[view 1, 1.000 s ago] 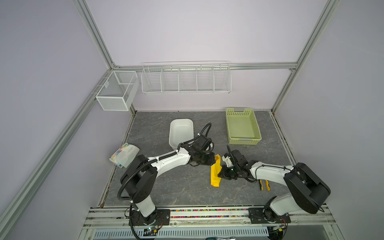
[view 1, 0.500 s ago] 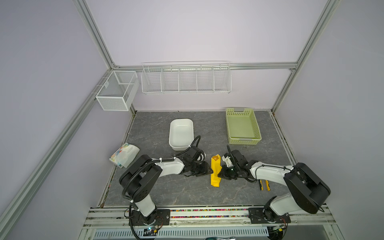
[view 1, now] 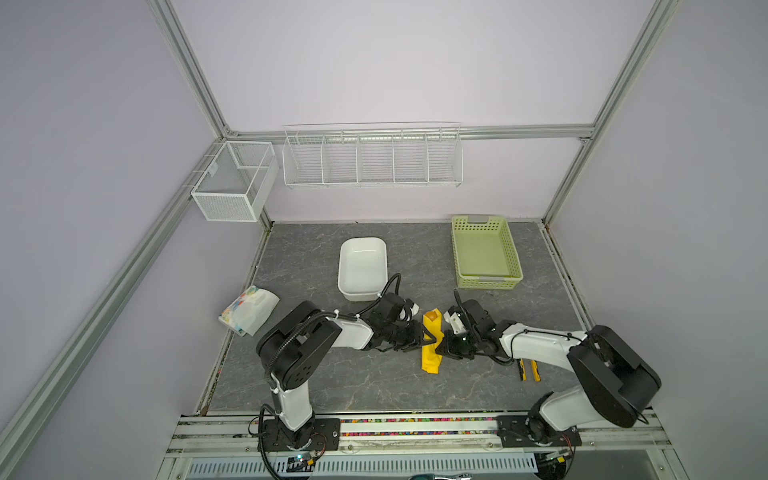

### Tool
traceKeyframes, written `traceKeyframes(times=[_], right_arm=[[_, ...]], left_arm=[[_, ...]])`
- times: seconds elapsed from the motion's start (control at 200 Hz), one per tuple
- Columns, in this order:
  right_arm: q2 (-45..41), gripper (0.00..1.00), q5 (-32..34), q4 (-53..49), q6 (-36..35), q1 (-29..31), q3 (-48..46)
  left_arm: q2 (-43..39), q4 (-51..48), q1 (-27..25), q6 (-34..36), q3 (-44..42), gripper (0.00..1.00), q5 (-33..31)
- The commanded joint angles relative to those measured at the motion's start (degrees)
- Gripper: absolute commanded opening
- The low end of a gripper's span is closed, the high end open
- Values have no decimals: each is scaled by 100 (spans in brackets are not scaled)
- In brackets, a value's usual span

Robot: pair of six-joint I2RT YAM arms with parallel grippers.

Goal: Place the utensils on the paper napkin and roll it up

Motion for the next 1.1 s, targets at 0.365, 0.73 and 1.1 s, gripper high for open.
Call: traceKeyframes(times=[0.365,0.73,1.1], right_arm=[[257,7,372,-805,22,19,-158],[-904,16,570,-1452,-14,23,120],[-2925,21,1356,-2423,-197,23,1184]], left_arm=[[249,-1576,17,853,445,26,-611],[-357,-1590,16,853,504,7,-877],[-1620,-2423,306,1483,1603,0,-1100]])
